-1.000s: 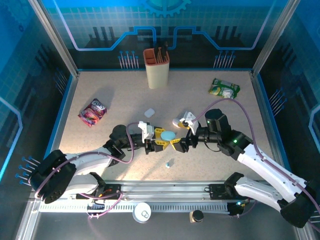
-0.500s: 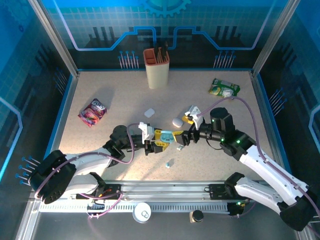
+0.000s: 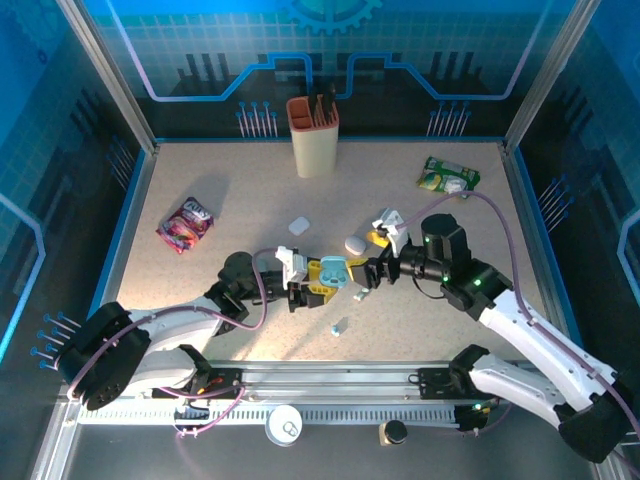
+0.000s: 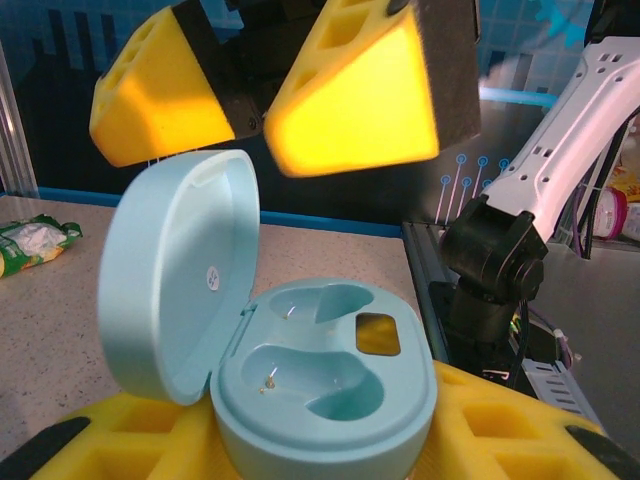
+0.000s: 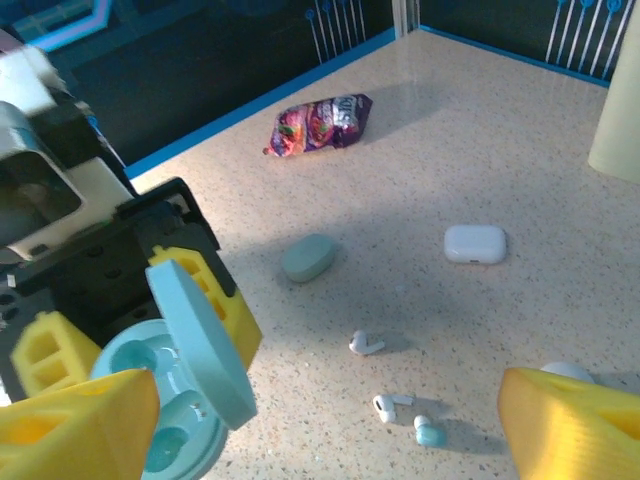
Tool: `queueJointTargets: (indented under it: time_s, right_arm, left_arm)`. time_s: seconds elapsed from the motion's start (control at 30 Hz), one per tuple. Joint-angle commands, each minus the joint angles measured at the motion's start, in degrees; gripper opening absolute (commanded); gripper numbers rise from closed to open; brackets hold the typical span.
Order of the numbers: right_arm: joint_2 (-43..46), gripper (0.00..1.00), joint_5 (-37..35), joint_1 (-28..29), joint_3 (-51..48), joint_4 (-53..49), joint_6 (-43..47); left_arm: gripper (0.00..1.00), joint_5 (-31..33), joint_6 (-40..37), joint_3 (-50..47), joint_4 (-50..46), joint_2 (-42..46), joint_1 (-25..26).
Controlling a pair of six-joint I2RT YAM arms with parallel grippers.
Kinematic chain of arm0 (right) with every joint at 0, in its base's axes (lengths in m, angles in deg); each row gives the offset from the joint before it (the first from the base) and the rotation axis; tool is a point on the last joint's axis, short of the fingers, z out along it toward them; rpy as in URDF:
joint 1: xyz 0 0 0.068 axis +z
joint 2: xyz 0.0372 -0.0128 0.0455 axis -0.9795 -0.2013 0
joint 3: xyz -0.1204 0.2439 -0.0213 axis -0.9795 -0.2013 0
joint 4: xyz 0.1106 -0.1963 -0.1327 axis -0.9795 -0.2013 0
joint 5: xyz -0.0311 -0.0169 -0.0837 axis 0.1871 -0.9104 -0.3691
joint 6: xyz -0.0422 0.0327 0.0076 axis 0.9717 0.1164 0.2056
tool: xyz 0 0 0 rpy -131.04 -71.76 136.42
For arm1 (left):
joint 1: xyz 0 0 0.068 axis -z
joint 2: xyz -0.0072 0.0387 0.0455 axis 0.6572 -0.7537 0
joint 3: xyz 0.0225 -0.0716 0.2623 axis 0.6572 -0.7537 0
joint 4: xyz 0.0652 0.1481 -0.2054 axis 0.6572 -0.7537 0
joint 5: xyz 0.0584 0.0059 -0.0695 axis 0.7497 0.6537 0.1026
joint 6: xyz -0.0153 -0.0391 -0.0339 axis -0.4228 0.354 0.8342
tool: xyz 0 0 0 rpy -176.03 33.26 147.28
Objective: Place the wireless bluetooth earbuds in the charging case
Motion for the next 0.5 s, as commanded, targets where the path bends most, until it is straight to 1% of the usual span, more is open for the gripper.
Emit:
queueJointTargets:
  time_s: [0.0,0.13,0.23,0.33,0.47]
  right_arm:
    - [3.2,0.89,2.8,-0.8,-0.8,1.8,-0.8]
    - [5.5,0.87,1.2,-3.7,-3.6,3.6,-7.1]
    - [5.4,0.8,-1.2,-7.4,-5.7,3.9,-16.5]
    - [2.0,0.73,-3.1,-10.7,-6.5,1.5,-25.7]
    - [-5.0,0.69,-3.6,-10.4,-8.5,0.1,-35.9]
  left_arm:
    - [0.41,0.2,-0.4,-1.2,3.8,0.0,-0.5]
    - [0.41,1.3,0.6,-2.5,7.0,-0.6,-1.9]
    - [0.41,2.2,1.8,-3.8,10.2,-1.1,-3.4]
    - [0.41,3.4,2.3,-4.9,11.6,-0.9,-4.1]
    - [0.41,4.7,2.1,-5.9,11.6,0.0,-4.5]
